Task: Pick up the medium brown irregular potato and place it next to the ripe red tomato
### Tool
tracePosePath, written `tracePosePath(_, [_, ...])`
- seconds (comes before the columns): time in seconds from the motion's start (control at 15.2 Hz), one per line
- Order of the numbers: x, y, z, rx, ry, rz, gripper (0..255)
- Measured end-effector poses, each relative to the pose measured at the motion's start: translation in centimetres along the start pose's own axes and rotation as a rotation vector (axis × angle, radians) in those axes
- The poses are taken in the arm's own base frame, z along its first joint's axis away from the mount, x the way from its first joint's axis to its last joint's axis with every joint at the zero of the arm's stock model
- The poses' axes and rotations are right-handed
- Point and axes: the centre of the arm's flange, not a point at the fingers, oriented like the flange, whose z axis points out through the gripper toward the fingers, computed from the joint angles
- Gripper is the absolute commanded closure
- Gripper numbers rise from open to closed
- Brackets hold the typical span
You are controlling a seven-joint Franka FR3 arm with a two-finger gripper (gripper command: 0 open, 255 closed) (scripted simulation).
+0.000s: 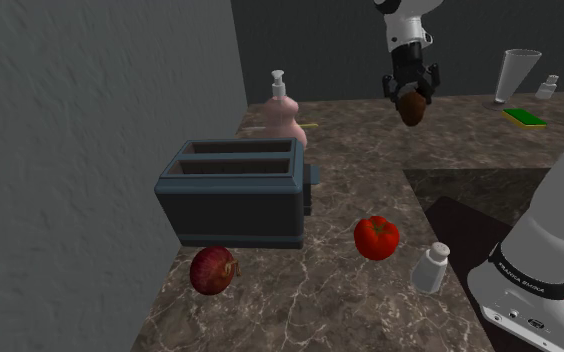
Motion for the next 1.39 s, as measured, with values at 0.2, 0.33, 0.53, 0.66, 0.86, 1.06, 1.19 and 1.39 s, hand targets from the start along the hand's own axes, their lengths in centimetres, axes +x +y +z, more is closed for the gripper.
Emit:
tracePosePath(0.2, [-3.4, -1.7, 1.5, 0.0, 0.0, 0.0, 255])
tracePosePath(0.33, [-5.5, -2.5, 2.6, 0.0, 0.0, 0.0, 255])
tracePosePath(0.53, [-8.7, -4.5, 4.4, 0.0, 0.001, 0.0, 255])
tracePosePath(0.66, [-10.9, -5.6, 5.2, 0.0, 0.001, 0.0, 255])
tracePosePath(0.86, [-13.9, -7.4, 6.9, 0.0, 0.001, 0.0, 255])
tracePosePath(1.06, [-17.2, -9.2, 8.3, 0.0, 0.001, 0.0, 255])
tracePosePath(1.19, [-19.5, -10.1, 9.4, 0.0, 0.001, 0.0, 255])
tracePosePath(1.39, [-22.8, -11.9, 11.1, -0.001, 0.001, 0.0, 255])
